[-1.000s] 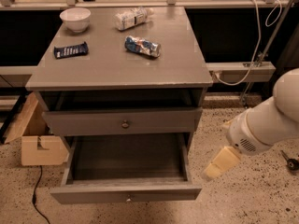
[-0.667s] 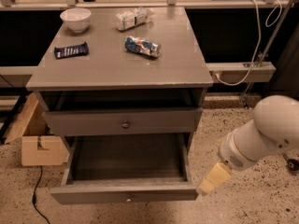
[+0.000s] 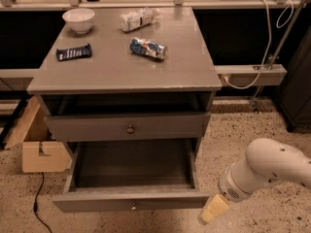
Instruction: Close middle drawer
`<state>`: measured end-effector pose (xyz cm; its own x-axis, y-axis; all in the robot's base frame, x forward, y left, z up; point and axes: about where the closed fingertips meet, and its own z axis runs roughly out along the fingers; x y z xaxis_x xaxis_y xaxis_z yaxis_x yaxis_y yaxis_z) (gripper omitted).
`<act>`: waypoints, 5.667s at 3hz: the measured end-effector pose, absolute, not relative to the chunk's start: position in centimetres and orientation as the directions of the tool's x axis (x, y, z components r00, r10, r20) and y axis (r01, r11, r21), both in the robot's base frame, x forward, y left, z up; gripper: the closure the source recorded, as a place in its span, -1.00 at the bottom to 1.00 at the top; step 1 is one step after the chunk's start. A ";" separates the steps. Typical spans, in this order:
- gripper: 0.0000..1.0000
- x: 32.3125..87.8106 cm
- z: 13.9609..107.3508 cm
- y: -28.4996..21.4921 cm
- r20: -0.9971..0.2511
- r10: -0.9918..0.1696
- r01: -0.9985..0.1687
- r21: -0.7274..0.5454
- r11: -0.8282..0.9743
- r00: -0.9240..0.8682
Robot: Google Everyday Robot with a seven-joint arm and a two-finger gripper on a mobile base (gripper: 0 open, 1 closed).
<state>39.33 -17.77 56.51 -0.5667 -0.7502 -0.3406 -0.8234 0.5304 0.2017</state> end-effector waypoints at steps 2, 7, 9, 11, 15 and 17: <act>-0.62 37.9 50.1 -15.8 -0.353 -0.747 -0.825 0.285 0.488 -0.564; 1.00 37.6 43.6 -12.2 -0.357 -0.753 -0.830 0.314 0.461 -0.553; 1.00 41.4 40.2 -10.2 -0.456 -0.785 -0.907 0.171 0.385 -0.419; 1.00 44.5 39.1 -8.7 -0.568 -0.761 -0.938 0.061 0.341 -0.314; 1.00 50.5 40.1 -6.1 -0.743 -0.668 -0.944 -0.193 0.269 -0.038; 1.00 54.8 37.8 -6.6 -0.722 -0.692 -0.942 -0.227 0.248 -0.008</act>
Offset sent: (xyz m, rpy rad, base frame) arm -0.0237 0.0299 -0.1001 0.0992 0.0990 0.0427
